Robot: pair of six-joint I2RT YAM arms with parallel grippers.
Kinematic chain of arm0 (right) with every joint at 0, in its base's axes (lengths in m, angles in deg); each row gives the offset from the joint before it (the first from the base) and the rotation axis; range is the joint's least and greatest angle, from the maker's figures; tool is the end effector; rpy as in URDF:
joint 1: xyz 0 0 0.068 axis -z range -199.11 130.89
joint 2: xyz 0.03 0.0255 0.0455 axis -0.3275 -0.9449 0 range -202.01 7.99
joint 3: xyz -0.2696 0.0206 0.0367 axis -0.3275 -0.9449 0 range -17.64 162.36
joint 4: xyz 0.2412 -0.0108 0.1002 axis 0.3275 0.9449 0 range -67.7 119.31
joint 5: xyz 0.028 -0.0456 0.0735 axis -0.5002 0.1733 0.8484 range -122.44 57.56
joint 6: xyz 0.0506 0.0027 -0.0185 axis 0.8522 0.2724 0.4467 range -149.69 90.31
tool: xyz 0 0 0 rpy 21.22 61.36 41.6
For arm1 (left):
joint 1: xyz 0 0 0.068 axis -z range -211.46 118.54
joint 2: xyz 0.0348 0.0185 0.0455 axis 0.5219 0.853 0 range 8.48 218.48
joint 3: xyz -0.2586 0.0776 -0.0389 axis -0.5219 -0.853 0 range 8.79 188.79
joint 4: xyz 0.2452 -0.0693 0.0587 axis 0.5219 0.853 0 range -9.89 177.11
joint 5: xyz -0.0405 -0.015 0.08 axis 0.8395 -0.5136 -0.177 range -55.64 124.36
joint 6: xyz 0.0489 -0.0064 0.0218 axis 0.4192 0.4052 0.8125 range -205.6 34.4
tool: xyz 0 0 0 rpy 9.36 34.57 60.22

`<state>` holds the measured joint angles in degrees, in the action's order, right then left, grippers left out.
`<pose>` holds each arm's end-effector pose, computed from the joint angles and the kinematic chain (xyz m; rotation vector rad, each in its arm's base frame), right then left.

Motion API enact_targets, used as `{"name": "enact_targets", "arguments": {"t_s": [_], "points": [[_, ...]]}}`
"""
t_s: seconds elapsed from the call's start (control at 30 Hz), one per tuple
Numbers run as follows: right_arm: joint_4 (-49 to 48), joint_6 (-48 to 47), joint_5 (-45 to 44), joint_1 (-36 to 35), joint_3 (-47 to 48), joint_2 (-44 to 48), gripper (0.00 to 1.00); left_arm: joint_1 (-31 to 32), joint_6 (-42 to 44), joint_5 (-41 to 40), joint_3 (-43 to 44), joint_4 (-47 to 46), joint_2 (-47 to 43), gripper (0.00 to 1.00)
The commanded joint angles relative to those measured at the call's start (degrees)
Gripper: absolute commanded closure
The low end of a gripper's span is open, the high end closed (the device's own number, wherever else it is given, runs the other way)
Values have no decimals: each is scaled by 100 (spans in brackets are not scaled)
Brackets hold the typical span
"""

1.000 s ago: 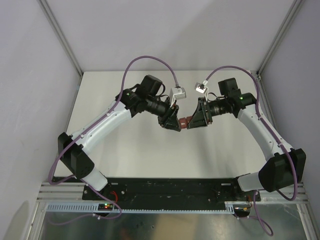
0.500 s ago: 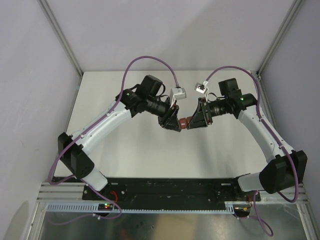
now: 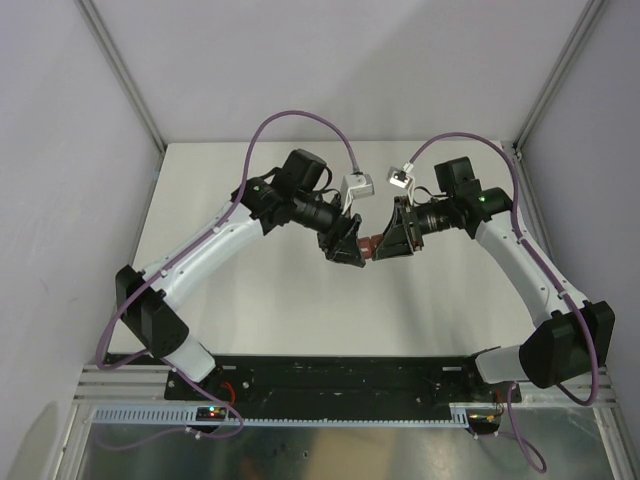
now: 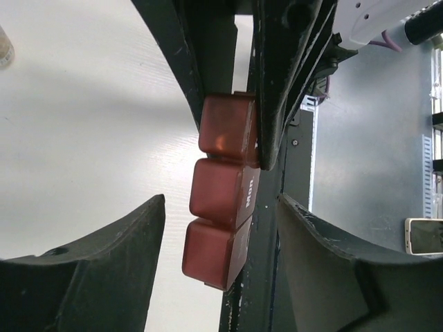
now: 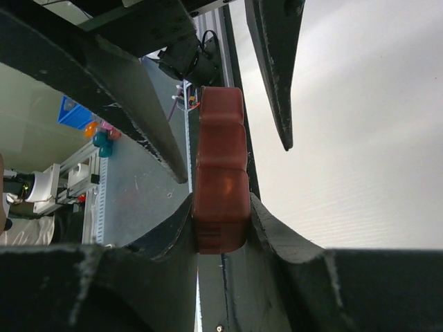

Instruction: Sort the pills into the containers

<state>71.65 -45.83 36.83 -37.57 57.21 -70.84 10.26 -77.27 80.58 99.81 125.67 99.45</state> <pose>0.2447 0.1167 0.3459 -1.0983 1.8873 1.4846 0.2356 -0.2445 0.3673 1.3618 1.9500 -1.2331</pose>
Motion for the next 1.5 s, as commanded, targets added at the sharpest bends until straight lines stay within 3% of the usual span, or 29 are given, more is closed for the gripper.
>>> {"name": "enact_targets", "arguments": {"t_s": [0.0, 0.2, 0.47, 0.63, 0.77, 0.87, 0.93, 1.47], "points": [[-77, -33, 123, -35, 17, 198, 100, 36, -129, 72, 339, -96, -5, 30], [-143, 12, 121, -39, -17, 213, 100, 43, -192, 94, 449, -95, 82, 29], [-153, 24, 105, -35, -27, 248, 100, 189, -212, 82, 560, -94, 290, 44], [-152, 23, 112, -33, -31, 247, 100, 208, -186, 60, 531, -94, 321, 59], [-163, 24, 108, -35, -46, 250, 100, 213, -170, 77, 507, -95, 317, 76], [-170, 26, 104, -35, -52, 266, 100, 216, -166, 105, 505, -98, 325, 93], [-177, 30, 110, -35, -61, 279, 100, 219, -181, 131, 504, -95, 337, 98], [-236, 27, 139, -49, -142, 345, 100, 214, -257, 223, 385, -93, 266, 100]]}}
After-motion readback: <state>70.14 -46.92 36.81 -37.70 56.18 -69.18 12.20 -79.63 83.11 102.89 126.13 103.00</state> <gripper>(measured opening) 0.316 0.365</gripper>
